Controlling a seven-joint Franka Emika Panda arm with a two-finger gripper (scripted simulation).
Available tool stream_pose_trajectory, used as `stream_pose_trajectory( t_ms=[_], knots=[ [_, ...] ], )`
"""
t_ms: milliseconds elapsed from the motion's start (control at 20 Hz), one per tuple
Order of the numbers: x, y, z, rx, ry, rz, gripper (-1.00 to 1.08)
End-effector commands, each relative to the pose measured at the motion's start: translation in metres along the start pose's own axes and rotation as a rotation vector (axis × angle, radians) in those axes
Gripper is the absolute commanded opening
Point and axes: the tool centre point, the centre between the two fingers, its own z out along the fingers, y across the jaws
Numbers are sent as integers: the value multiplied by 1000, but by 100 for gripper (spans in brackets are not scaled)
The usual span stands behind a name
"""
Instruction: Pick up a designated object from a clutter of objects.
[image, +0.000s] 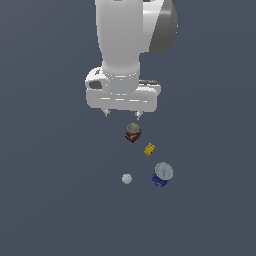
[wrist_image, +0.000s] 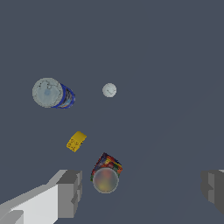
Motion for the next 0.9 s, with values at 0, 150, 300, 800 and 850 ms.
stream_pose_trajectory(
  t_ms=[0, 150, 300, 800, 850],
  knots=[
    [1, -7, 11, 5, -2, 24, 100],
    [2, -19, 27, 11, -4, 63, 100],
    [2, -32, 48, 18, -7, 111, 100],
    [-8, -82, 129, 29, -18, 315, 100],
    [-10, -87, 137, 28, -19, 336, 100]
  ],
)
